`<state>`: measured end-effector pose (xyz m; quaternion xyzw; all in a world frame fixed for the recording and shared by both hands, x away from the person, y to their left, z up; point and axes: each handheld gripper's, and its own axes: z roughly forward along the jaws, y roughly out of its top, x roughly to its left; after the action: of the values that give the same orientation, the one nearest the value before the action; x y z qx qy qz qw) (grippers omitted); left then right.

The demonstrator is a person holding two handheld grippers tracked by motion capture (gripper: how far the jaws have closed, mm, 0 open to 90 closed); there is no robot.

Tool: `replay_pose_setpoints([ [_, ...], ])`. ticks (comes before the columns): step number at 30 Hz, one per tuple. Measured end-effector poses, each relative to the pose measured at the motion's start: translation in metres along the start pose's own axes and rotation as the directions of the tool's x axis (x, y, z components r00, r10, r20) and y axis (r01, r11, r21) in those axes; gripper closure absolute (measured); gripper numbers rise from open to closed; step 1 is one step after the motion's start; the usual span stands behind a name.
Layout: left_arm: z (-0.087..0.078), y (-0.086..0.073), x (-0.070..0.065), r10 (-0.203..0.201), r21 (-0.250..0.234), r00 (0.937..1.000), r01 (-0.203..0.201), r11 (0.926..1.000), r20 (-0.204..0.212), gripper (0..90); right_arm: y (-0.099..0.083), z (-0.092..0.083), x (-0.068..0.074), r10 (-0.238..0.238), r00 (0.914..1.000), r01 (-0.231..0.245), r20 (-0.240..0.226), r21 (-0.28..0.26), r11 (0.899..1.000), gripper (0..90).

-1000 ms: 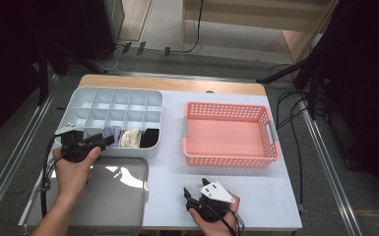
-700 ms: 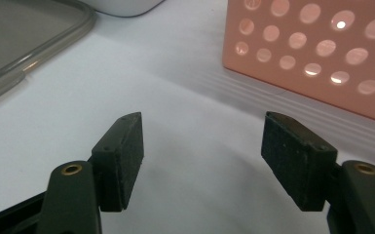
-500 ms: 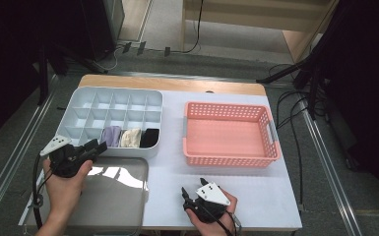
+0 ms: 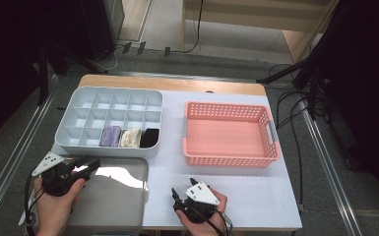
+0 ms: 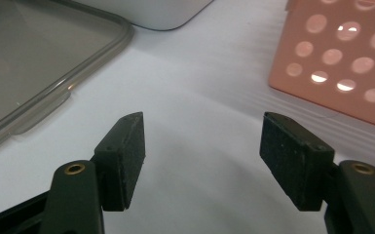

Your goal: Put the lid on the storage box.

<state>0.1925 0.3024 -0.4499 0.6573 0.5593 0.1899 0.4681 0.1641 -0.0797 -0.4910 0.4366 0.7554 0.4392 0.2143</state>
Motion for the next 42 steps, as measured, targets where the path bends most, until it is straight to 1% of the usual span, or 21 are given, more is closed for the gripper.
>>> replay_pose_setpoints([
  [1, -0.002, -0.001, 0.002, 0.009, 0.004, 1.0, -0.009, 1.0, -0.003, 44.2, 0.0, 0.001, 0.002, -0.001, 1.0, 0.001, -0.001, -0.001, 1.0, 33.8],
  [6, -0.015, -0.009, 0.012, -0.005, -0.004, 0.9999, 0.005, 1.0, -0.015, 40.4, 0.001, 0.004, 0.009, -0.004, 0.9999, 0.004, -0.014, 0.0, 1.0, 34.1],
  [8, -0.02, -0.011, 0.015, -0.005, 0.003, 0.9995, 0.005, 1.0, -0.032, 40.9, 0.002, 0.004, 0.01, -0.005, 0.9998, 0.005, -0.019, 0.003, 1.0, 34.0],
  [10, -0.027, -0.013, 0.017, -0.014, -0.01, 0.9991, 0.014, 0.9999, -0.039, 40.5, 0.001, 0.003, 0.01, -0.003, 0.9999, 0.003, -0.015, 0.0, 1.0, 33.9],
  [14, -0.038, -0.017, 0.026, -0.017, -0.018, 0.997, 0.016, 0.9997, -0.075, 37.2, 0.001, 0.002, 0.01, 0.006, 0.9998, -0.006, -0.016, 0.0, 1.0, 33.9],
  [18, -0.043, -0.023, 0.04, -0.048, -0.015, 0.995, 0.046, 0.9988, -0.088, 36.1, 0.001, 0.001, 0.011, 0.008, 0.9996, -0.008, -0.026, 0.001, 1.0, 33.8],
  [20, -0.046, -0.024, 0.045, -0.067, -0.029, 0.9941, 0.065, 0.9975, -0.085, 36.1, 0.001, 0.002, 0.012, 0.005, 0.9996, -0.004, -0.027, 0.005, 1.0, 33.7],
  [21, -0.049, -0.024, 0.046, -0.065, -0.032, 0.9938, 0.062, 0.9976, -0.09, 35.9, 0.001, 0.002, 0.012, 0.003, 0.9997, -0.003, -0.025, 0.004, 1.0, 33.7],
  [22, -0.051, -0.024, 0.047, -0.069, -0.042, 0.9927, 0.066, 0.9969, -0.098, 35.8, 0.001, 0.002, 0.012, 0.004, 0.9997, -0.004, -0.025, 0.004, 1.0, 33.7],
  [25, -0.059, -0.023, 0.051, -0.092, -0.055, 0.9909, 0.087, 0.9947, -0.098, 35.8, 0.001, 0.002, 0.012, 0.004, 0.9997, -0.004, -0.025, 0.006, 1.0, 33.6],
  [28, -0.065, -0.023, 0.055, -0.102, -0.07, 0.988, 0.094, 0.9931, -0.116, 35.4, 0.0, 0.001, 0.013, 0.004, 0.9996, -0.004, -0.027, 0.006, 1.0, 33.7],
  [30, -0.069, -0.025, 0.059, -0.106, -0.073, 0.9854, 0.097, 0.9926, -0.133, 34.3, 0.001, 0.001, 0.014, 0.003, 0.9994, -0.002, -0.033, 0.009, 1.0, 34.8],
  [31, -0.072, -0.026, 0.062, -0.1, -0.068, 0.984, 0.091, 0.9935, -0.147, 34.1, 0.001, 0.0, 0.016, 0.003, 0.9993, -0.003, -0.036, 0.009, 1.0, 35.4],
  [32, -0.075, -0.027, 0.065, -0.104, -0.074, 0.9816, 0.093, 0.9929, -0.16, 34.1, 0.001, 0.0, 0.017, 0.0, 0.9992, 0.0, -0.041, 0.008, 1.0, 36.0],
  [33, -0.078, -0.028, 0.067, -0.104, -0.069, 0.9809, 0.093, 0.9932, -0.165, 34.1, 0.001, 0.0, 0.019, -0.002, 0.9987, 0.002, -0.051, 0.008, 1.0, 36.4],
  [35, -0.083, -0.03, 0.073, -0.117, -0.066, 0.9776, 0.107, 0.9921, -0.175, 33.9, 0.001, 0.0, 0.022, 0.0, 0.998, 0.0, -0.063, 0.006, 1.0, 37.0],
  [36, -0.085, -0.032, 0.075, -0.12, -0.056, 0.9772, 0.111, 0.9922, -0.176, 33.6, 0.001, 0.0, 0.023, 0.007, 0.9973, -0.007, -0.073, 0.006, 1.0, 37.0],
  [37, -0.087, -0.033, 0.077, -0.115, -0.044, 0.9772, 0.109, 0.9931, -0.178, 33.6, 0.001, 0.001, 0.025, 0.012, 0.9967, -0.012, -0.08, 0.005, 1.0, 36.5],
  [38, -0.087, -0.033, 0.077, -0.115, -0.044, 0.9772, 0.109, 0.9931, -0.178, 34.0, 0.001, 0.002, 0.026, 0.016, 0.9963, -0.015, -0.084, 0.003, 1.0, 36.1],
  [39, -0.089, -0.036, 0.08, -0.1, -0.024, 0.9772, 0.098, 0.9949, -0.187, 34.4, 0.001, 0.003, 0.027, 0.022, 0.9954, -0.022, -0.093, 0.002, 1.0, 36.0],
  [42, -0.091, -0.04, 0.082, -0.092, -0.004, 0.9741, 0.094, 0.9956, -0.206, 35.6, 0.001, 0.006, 0.031, 0.034, 0.9926, -0.033, -0.116, 0.007, 0.999, 36.1],
])
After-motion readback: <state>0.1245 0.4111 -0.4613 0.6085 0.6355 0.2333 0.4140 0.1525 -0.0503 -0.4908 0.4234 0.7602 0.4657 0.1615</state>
